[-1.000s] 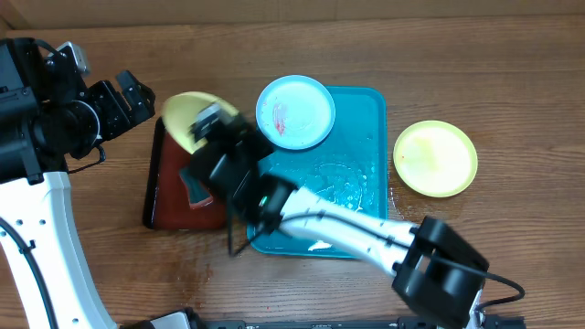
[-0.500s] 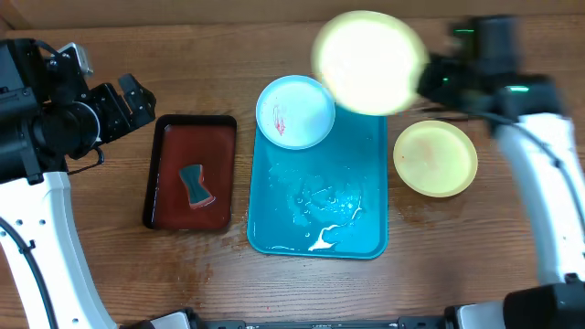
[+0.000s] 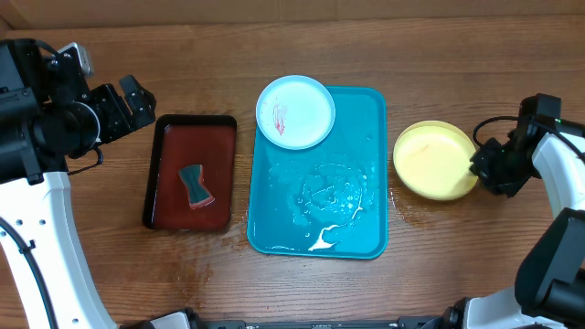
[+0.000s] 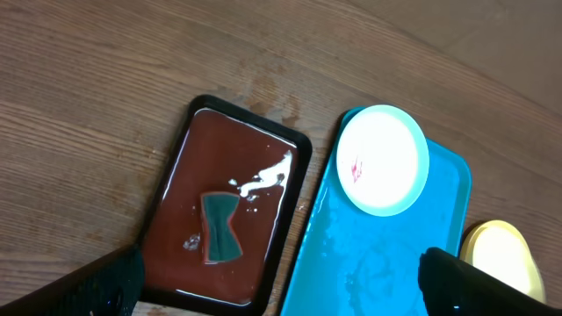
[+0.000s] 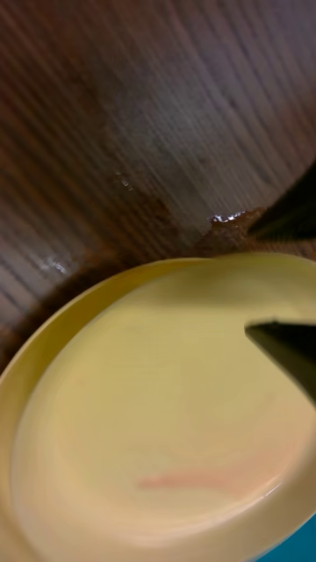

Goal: Clean dirty plates on tray and stack at the side
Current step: 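Open the right gripper, move left and grip the white plate rim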

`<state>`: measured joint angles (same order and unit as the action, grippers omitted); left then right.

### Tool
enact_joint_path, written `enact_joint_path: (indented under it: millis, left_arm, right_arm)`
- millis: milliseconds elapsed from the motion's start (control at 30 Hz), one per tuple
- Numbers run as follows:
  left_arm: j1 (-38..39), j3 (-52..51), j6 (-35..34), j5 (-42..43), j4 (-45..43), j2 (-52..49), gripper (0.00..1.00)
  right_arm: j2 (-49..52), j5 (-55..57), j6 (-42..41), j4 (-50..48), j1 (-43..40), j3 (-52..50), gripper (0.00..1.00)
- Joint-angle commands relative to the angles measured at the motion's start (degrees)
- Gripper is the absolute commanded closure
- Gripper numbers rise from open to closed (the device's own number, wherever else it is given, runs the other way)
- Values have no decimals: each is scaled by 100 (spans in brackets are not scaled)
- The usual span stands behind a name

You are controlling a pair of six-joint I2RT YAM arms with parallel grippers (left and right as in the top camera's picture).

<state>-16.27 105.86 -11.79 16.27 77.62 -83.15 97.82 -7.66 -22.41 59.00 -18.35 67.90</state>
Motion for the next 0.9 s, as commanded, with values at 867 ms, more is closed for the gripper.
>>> enact_joint_path:
  millis: [867]
  left_arm:
    - [404, 114, 761, -31, 535, -197, 1]
  right_arm:
    - [2090, 350, 1495, -4686, 3965, 638, 36]
